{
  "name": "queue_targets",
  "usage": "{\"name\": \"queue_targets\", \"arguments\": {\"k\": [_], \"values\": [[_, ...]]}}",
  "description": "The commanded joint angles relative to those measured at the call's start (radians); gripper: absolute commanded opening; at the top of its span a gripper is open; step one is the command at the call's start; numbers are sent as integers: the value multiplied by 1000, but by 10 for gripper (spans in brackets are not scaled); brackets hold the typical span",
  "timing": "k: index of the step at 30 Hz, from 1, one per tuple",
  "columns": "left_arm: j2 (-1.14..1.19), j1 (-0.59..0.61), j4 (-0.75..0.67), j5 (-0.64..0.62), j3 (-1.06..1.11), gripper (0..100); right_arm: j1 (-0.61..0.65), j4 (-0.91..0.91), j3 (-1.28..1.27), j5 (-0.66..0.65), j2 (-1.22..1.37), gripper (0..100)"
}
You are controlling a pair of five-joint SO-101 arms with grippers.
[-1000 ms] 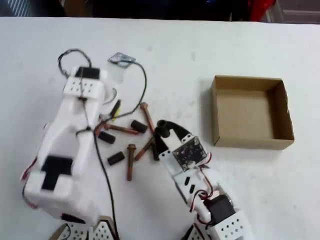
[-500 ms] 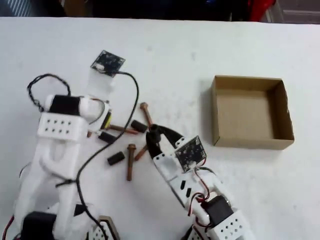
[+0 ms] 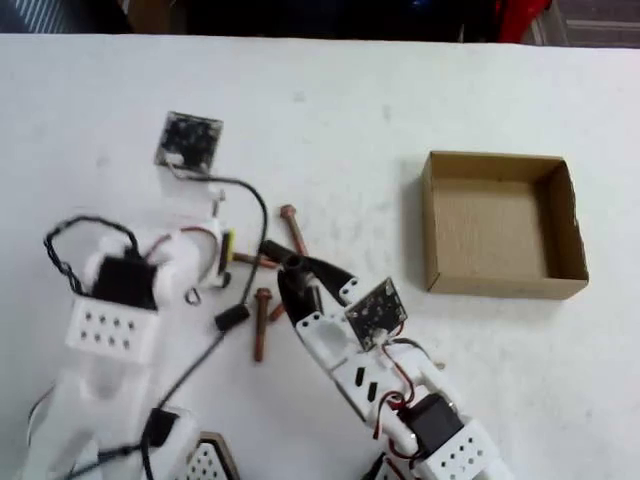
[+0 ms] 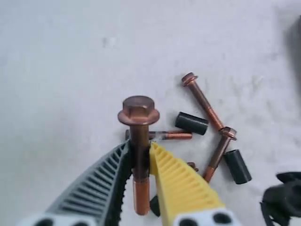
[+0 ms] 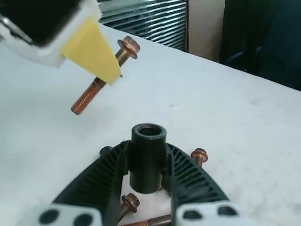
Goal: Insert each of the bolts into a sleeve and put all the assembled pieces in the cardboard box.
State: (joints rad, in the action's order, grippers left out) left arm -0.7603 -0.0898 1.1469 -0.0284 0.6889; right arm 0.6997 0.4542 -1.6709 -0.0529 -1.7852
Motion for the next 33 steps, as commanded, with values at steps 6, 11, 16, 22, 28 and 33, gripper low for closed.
{"name": "queue_targets", "arguments": {"k": [6, 11, 16, 22, 28, 33], "values": [[-305, -133, -192, -17, 92, 23, 4, -71, -18, 6, -13, 16], [-414, -142, -333, -20, 158, 23, 4, -71, -18, 6, -13, 16], [-506, -186, -451, -20, 255, 23, 4, -71, -18, 8, -12, 16], [-602, -272, -591, -20, 379, 23, -5, -70, -18, 103, -15, 16], [-645, -274, -669, -120, 423, 23, -58, -74, -18, 103, -15, 16], [-661, -275, -667, -249, 428, 24, -58, -73, -18, 103, -15, 16]]}}
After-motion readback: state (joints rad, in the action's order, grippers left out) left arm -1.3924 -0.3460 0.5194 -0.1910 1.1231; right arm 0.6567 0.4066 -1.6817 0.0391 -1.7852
